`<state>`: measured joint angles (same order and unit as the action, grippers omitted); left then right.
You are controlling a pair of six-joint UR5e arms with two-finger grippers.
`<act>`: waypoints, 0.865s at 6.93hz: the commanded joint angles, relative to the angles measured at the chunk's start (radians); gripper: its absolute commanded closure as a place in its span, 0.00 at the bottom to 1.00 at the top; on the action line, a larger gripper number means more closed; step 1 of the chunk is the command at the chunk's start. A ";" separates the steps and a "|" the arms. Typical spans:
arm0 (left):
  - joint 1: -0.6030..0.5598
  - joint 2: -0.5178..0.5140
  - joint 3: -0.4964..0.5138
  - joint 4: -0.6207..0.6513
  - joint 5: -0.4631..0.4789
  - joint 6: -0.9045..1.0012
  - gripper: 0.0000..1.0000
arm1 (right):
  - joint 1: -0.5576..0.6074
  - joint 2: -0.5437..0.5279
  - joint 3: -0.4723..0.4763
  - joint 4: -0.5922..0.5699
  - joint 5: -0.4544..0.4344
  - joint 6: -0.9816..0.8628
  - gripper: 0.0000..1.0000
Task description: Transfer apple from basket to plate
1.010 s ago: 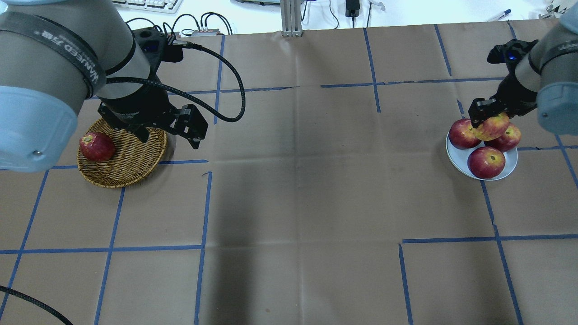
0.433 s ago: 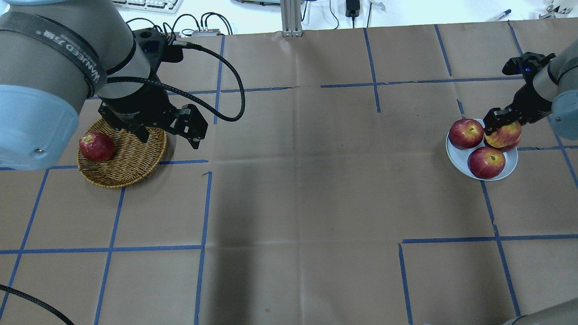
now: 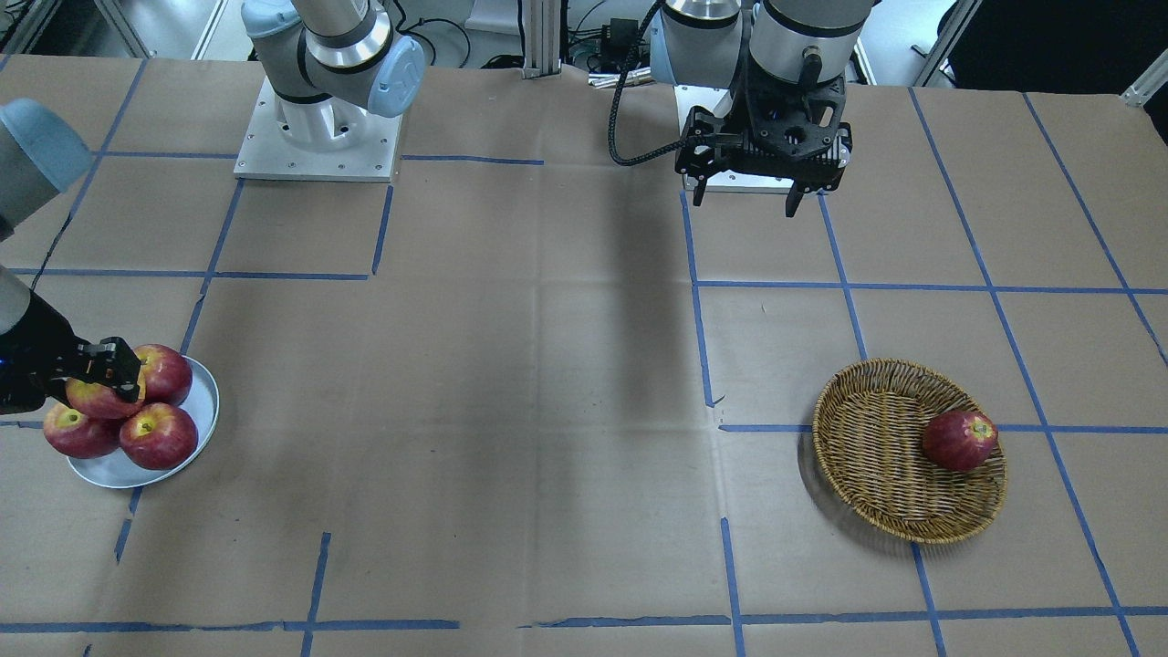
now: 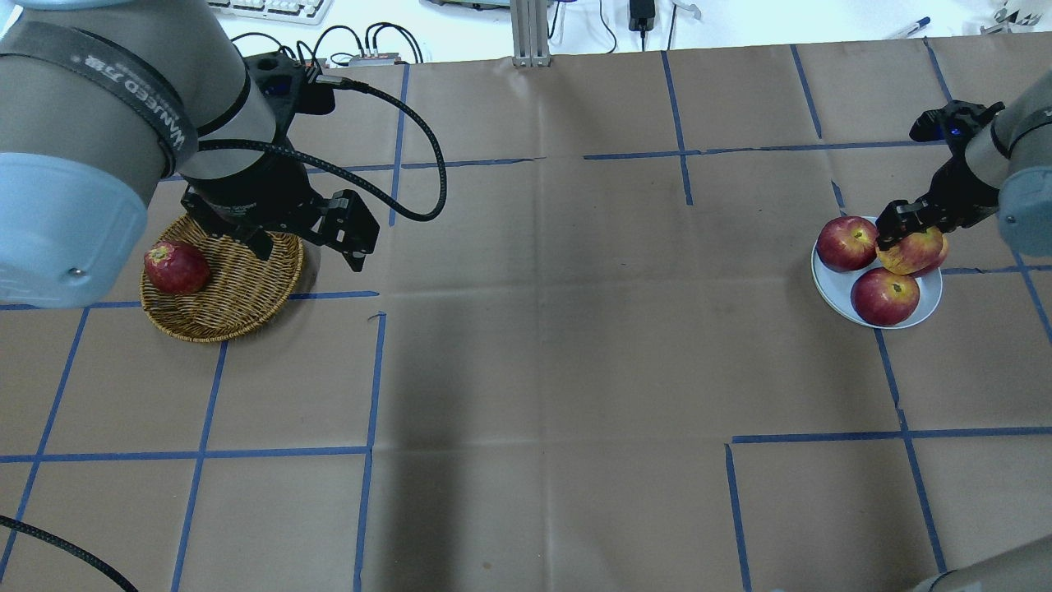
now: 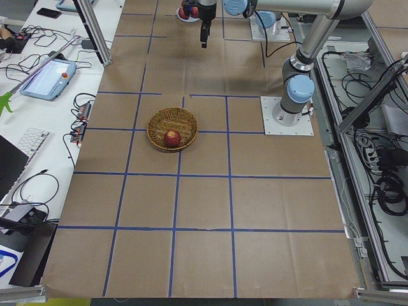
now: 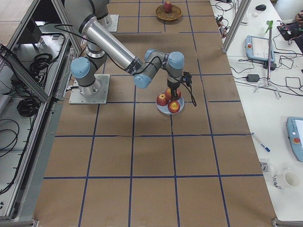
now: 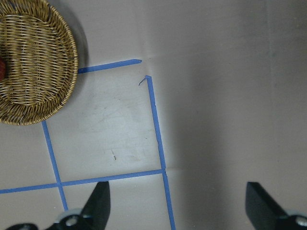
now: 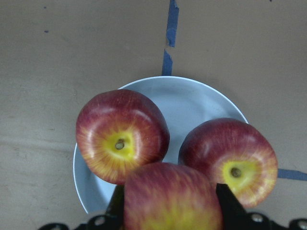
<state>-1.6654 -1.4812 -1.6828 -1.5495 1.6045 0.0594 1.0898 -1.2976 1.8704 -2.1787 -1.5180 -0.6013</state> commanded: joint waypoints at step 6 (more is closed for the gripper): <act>-0.001 -0.005 0.000 0.000 -0.002 0.000 0.01 | 0.166 -0.187 -0.164 0.320 -0.001 0.133 0.00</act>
<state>-1.6657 -1.4816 -1.6827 -1.5503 1.6035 0.0605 1.1964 -1.4251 1.7400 -1.9802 -1.5178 -0.5400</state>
